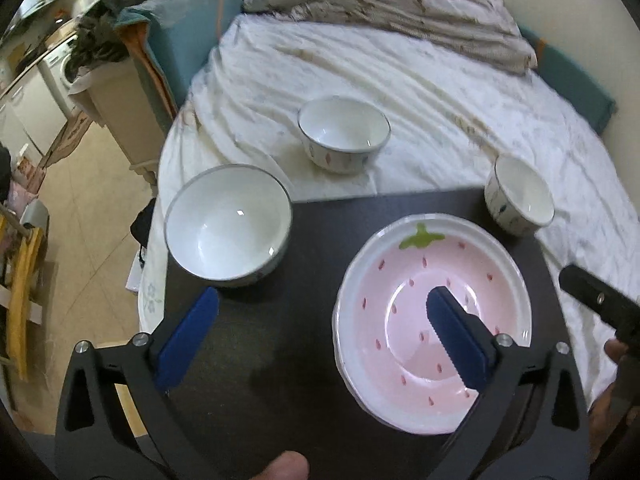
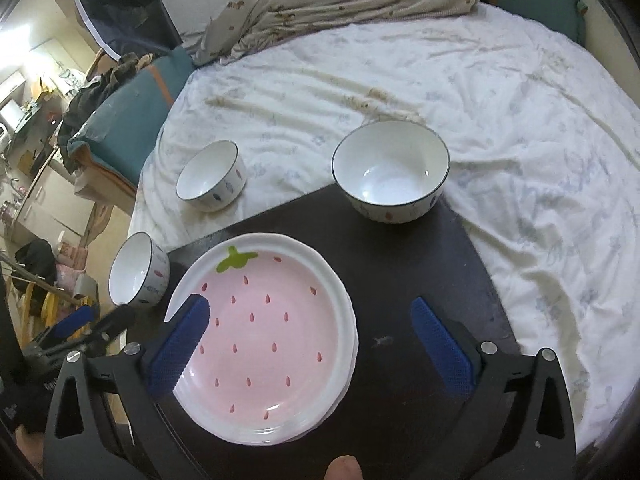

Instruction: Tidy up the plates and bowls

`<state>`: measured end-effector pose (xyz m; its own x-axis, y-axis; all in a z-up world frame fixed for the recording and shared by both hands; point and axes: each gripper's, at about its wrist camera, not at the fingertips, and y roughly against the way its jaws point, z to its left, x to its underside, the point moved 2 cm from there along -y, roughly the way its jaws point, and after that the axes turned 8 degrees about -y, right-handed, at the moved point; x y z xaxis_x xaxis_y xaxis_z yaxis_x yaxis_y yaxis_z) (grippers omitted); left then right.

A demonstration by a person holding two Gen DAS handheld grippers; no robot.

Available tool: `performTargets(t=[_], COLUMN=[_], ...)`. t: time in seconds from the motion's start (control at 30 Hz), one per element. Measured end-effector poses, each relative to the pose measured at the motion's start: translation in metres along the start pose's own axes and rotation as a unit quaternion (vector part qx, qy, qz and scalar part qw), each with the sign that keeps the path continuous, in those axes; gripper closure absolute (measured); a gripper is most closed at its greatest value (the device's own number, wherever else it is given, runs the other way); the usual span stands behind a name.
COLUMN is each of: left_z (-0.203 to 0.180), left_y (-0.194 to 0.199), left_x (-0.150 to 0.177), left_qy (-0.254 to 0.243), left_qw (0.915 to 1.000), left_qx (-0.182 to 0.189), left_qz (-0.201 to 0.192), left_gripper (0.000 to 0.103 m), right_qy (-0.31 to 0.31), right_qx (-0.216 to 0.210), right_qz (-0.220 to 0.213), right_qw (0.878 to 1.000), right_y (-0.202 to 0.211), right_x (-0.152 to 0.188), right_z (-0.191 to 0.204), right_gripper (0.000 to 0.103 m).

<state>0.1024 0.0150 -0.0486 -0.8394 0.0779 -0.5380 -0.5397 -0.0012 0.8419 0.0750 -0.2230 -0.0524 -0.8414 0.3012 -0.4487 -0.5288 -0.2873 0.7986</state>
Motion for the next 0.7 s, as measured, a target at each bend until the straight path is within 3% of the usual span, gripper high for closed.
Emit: performTargets(t=[0.23,0.33,0.5,0.7], left_z=[0.001,-0.005,-0.025,-0.053], left_y=[0.024,0.033,0.046,0.056], left_x=[-0.009,-0.015,-0.028,-0.047], left_qy=[0.007,0.006,-0.028,-0.047], left_qw=[0.9987,0.9986,0.9981,0.9972], left_qx=[0.015,0.025,0.005,0.002], left_qz=[-0.048,-0.046,-0.055,-0.059], left_gripper=[0.000,0.000,0.000,0.000], right_qy=[0.004,0.004,0.006,-0.019], right_qx=[-0.006,-0.005,0.008,-0.011], right_qz=[-0.032,-0.034,-0.040,-0.056], right_qw=[0.999,0.999,0.999,0.998], right_y=[0.026,0.036,0.051,0.076], right_x=[0.000,0.000,-0.006,-0.028], right_z=[-0.002,-0.006,-0.017,-0.031], right_gripper=[0.000,0.000,0.000,0.000])
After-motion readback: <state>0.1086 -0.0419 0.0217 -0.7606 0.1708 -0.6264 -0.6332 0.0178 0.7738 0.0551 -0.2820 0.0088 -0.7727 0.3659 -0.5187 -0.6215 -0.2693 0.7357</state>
